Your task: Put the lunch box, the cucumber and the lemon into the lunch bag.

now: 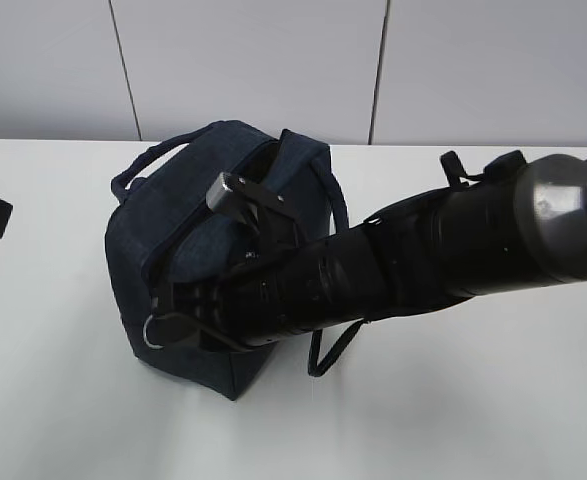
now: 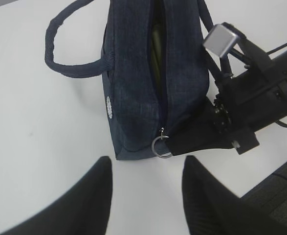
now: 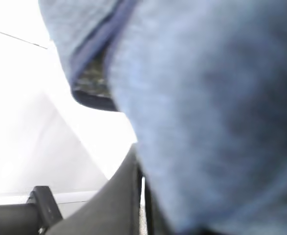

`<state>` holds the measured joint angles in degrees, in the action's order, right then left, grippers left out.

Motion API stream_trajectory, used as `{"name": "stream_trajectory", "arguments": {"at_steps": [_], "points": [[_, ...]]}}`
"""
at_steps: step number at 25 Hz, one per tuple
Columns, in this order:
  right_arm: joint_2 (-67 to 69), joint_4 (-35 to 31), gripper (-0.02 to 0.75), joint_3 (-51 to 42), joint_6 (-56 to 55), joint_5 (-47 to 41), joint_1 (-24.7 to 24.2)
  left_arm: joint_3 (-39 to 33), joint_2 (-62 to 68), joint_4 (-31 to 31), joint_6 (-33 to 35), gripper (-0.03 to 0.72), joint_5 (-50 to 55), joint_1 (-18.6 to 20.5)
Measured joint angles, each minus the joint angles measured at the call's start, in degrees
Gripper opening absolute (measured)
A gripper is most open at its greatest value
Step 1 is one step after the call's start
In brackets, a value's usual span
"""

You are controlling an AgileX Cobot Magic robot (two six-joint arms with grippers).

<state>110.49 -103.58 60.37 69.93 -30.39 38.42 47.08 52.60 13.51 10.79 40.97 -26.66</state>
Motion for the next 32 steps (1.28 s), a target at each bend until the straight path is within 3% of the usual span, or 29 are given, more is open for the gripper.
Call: {"name": "stream_trajectory", "arguments": {"at_steps": [12,32], "points": [[-4.87,6.46,0.0,0.0,-5.91,-3.63,0.0,0.0,0.0,0.0,0.0,0.321,0.0,0.0],[-13.94,13.69,0.0,0.0,-10.93,-1.11,-2.2,-1.98,6.64,1.69,0.0,0.321,-3.51,0.0]]}}
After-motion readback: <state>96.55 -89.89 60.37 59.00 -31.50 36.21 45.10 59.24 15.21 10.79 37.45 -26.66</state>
